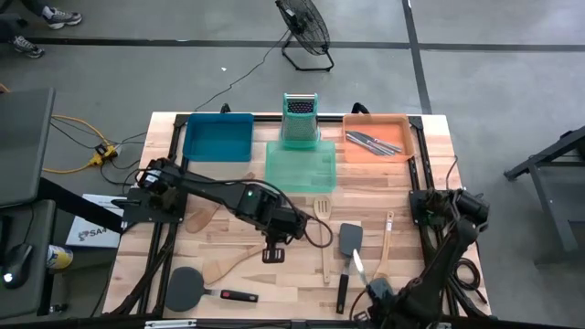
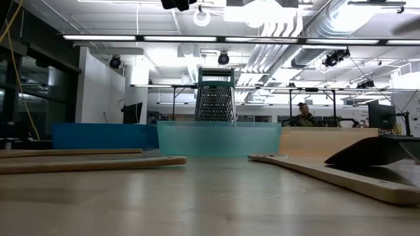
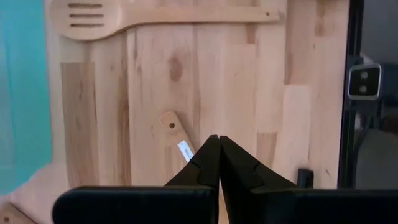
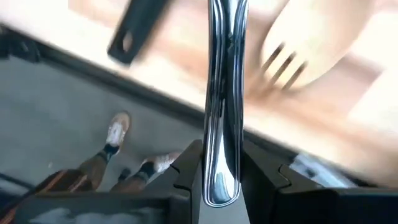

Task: Pick & Place Kitchen Items
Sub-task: Put the silver knife into the orange bin

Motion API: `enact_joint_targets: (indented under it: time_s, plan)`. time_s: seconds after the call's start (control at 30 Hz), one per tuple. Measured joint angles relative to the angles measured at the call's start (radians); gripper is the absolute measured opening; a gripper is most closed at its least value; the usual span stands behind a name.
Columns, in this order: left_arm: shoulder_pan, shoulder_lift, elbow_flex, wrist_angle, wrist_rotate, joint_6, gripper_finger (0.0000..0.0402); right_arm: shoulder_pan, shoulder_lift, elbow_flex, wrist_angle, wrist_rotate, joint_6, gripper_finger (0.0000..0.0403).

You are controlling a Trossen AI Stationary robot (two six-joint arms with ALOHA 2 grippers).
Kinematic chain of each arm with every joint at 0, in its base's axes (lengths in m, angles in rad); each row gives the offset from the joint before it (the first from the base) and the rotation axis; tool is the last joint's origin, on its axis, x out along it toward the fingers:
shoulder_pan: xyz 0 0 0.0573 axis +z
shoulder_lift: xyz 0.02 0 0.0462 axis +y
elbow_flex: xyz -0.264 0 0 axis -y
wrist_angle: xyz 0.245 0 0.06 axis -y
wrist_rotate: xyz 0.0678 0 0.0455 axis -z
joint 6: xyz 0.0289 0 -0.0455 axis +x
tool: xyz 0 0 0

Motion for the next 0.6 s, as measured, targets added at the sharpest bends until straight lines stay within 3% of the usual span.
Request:
enact_joint_targets:
  time_s: [0.33,0.5,0.6]
  plan:
    - [0.081,-0.066,0.0,0.113,-0.054,-0.06,0.0,-0.05,-0.151,0.0,-0.383,0.091,-0.181,0.0073]
    - [0.121,-0.107,0.0,0.172,-0.109,-0.068,0.0,-0.114,-0.208,0.0,-0.554,0.113,-0.354,0.0073]
    - [0.139,-0.137,-0.001,0.157,-0.143,-0.069,0.0,-0.179,-0.259,-0.014,-0.546,0.162,-0.505,0.0073]
